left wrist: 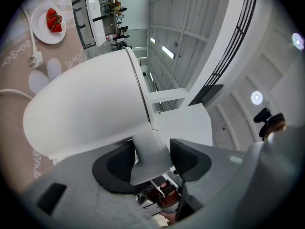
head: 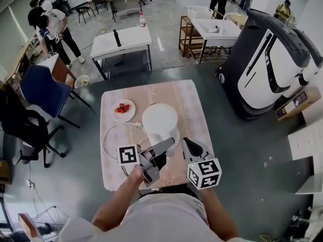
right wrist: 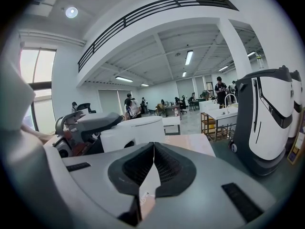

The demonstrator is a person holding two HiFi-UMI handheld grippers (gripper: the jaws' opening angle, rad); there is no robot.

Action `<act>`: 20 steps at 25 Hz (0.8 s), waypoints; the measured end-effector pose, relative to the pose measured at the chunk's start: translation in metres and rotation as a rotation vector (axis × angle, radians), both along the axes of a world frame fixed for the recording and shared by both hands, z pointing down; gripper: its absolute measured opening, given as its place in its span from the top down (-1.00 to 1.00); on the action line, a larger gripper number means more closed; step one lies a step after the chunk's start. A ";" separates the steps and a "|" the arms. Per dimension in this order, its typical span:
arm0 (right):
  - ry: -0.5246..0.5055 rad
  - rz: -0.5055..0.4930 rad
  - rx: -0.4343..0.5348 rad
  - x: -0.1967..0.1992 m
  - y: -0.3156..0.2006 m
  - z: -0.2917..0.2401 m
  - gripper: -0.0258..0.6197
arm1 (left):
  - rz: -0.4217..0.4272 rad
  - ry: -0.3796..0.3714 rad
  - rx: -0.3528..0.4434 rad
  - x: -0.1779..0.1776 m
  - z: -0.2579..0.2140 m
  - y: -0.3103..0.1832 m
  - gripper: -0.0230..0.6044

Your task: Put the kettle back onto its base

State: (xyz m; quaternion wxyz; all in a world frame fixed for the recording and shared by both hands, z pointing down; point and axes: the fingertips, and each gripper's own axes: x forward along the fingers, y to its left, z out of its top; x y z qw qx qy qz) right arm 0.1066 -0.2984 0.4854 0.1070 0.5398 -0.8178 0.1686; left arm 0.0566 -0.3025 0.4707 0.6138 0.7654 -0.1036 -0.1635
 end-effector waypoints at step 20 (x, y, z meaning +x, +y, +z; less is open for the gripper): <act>-0.003 -0.002 -0.023 0.013 -0.019 0.010 0.91 | 0.053 -0.043 0.039 0.022 0.015 -0.008 0.18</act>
